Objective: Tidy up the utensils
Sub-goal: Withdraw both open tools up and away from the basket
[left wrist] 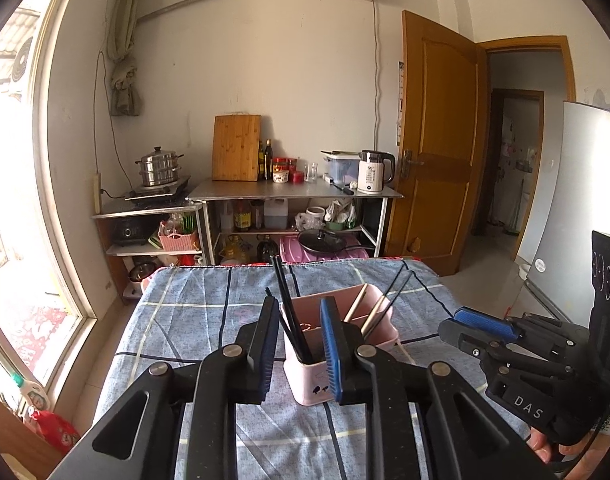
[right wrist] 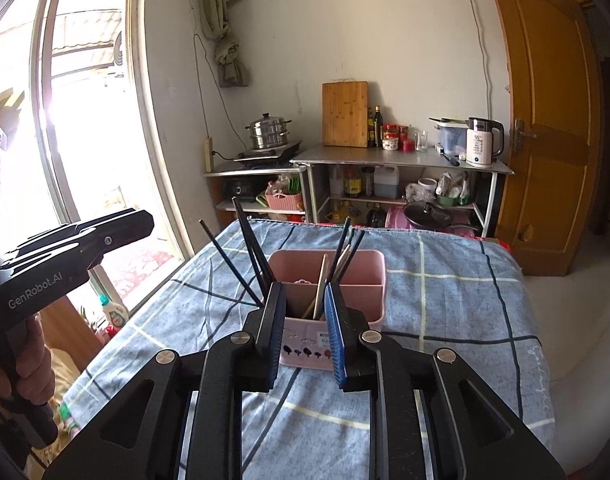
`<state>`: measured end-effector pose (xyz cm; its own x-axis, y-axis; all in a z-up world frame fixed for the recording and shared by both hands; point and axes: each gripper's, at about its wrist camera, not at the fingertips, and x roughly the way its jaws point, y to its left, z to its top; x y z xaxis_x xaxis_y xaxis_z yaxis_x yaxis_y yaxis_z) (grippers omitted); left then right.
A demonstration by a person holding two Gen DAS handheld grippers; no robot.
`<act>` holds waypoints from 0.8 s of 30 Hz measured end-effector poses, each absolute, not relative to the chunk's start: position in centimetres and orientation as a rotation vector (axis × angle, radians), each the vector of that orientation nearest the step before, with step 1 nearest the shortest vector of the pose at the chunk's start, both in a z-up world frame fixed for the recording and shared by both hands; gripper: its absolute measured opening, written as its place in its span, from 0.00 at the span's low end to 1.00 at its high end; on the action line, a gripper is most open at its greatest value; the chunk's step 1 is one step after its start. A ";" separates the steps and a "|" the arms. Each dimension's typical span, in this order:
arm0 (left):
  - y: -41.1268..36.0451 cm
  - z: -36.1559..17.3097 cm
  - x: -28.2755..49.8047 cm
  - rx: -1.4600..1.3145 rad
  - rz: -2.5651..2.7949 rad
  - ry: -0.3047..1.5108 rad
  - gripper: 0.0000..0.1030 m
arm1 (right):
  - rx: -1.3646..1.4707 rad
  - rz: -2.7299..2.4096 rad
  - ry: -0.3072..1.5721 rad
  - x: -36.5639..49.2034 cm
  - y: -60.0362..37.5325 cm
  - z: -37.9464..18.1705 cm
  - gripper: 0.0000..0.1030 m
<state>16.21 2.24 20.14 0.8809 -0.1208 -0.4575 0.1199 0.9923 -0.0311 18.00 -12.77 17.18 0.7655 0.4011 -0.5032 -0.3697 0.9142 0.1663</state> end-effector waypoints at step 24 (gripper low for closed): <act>1.2 14.5 7.7 0.018 -0.062 0.458 0.27 | 0.025 0.383 0.536 9.4 -14.6 14.4 0.22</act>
